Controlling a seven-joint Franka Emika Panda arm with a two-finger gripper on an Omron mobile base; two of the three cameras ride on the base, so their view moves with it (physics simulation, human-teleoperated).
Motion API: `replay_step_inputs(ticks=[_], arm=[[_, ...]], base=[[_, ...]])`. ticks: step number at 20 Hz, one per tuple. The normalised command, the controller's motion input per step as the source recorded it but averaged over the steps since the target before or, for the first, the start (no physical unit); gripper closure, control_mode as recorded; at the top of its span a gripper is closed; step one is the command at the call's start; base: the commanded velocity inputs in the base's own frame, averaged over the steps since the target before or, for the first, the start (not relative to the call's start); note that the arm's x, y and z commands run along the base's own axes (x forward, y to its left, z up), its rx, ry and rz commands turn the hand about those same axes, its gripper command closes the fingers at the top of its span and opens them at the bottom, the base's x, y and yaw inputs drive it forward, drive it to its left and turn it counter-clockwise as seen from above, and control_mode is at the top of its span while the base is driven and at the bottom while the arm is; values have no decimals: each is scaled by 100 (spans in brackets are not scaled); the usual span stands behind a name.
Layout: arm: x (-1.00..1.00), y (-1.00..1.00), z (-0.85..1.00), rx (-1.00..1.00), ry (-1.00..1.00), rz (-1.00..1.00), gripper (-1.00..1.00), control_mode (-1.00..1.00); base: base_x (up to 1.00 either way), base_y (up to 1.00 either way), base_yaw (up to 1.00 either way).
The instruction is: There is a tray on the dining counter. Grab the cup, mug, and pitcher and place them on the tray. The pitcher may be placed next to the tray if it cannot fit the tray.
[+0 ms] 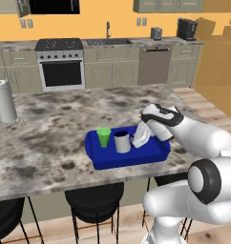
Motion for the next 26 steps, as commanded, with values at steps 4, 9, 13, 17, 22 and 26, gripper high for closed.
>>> replay_step_inputs(ticks=[4, 9, 13, 17, 22, 26], arm=[[23, 14, -9, 0, 0, 1, 100, -100], [5, 20, -7, 0, 0, 0, 100, -100], [0, 17, -14, 0, 0, 0, 100, -100], [0, 19, -15, 0, 0, 0, 100, -100], [1, 21, -15, 0, 0, 0, 100, -100], [10, 17, -9, 0, 0, 0, 100, -100]], base=[[0, 0, 0], [0, 0, 0], [0, 0, 0], [0, 0, 0], [0, 0, 0], [0, 0, 0]])
